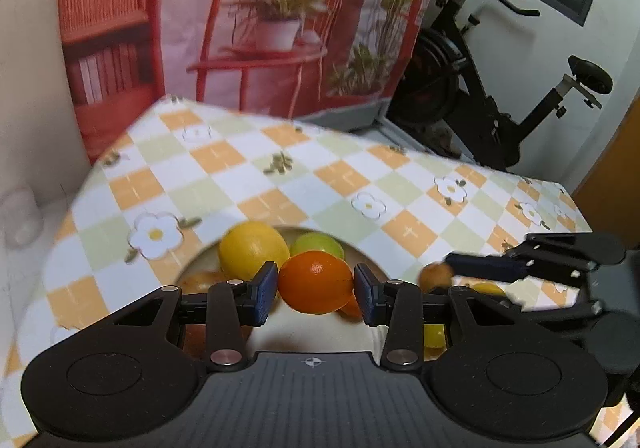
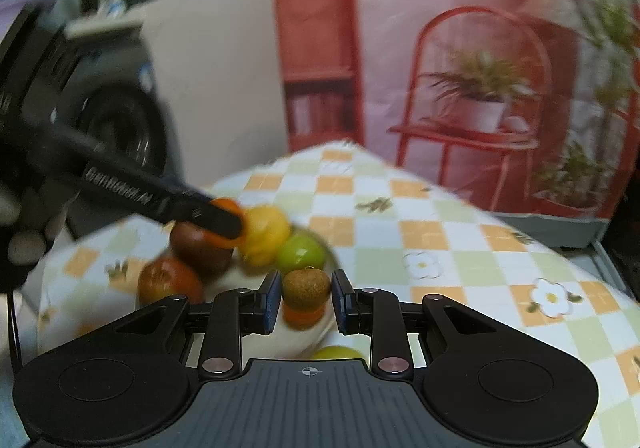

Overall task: Organize fruits
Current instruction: 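Carry the tangerine onto the plate with the left gripper while the right gripper carries the kiwi there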

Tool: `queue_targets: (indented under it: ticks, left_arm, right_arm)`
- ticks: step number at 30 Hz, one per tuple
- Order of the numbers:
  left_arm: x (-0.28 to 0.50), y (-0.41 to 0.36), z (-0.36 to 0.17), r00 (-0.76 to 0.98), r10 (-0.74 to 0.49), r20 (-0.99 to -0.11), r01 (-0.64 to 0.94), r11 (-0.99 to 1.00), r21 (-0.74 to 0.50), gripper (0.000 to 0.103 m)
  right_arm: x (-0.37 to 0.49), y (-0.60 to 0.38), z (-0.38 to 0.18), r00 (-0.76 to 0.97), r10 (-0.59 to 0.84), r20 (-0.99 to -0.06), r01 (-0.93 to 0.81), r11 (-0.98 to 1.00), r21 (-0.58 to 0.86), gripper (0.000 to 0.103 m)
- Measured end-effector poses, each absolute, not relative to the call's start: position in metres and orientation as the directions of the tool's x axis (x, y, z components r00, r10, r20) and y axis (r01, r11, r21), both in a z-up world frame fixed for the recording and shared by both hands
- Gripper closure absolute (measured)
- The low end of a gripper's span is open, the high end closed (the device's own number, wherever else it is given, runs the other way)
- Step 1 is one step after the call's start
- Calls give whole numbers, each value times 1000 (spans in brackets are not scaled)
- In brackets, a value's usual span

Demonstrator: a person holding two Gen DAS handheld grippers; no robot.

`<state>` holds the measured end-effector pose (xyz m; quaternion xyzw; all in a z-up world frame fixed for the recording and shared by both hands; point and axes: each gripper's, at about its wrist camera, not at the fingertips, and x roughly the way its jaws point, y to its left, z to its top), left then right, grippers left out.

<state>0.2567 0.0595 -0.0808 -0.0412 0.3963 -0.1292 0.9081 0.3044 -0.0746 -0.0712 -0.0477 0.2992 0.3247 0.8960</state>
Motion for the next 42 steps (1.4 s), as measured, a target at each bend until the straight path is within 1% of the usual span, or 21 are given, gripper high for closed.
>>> queue_targets:
  ticks: [2,9,21,34,35,38,42]
  left_arm:
    - [263,60,-87,631,-280,-724,203,960,-195,59]
    - [271,54,-104,583,-298,-755,232,953,-197,59]
    - [285,45,-116,551,-269,-790,218,960,-175,59]
    - [290,43,-118,544,-254,-800,208,964,-165,58]
    - [291,44,-118,542,-259,-799,204,964,-174,58]
    - [290,48,-116,544,-282,-791,191,959,-211,51]
    - [285,46,-108,568,-269,-778,187,963,-196,48]
  right_arm:
    - [305,-63,-78,580,555,-596,-635,766,95,78]
    - [306,-44,-98,522,541,-659,-668,740,77,78]
    - [316,-34,-111,507,505,-698,-682,731,33,78]
    - [317,-34,-113,527,486,-697,-672,741,8,78]
    - [316,-34,-112,530,486,-695,-671,742,7,78]
    - [312,-38,-109,540,485,-687,-668,744,1,77]
    - [306,-48,-104,556,485,-675,-659,752,-2,77]
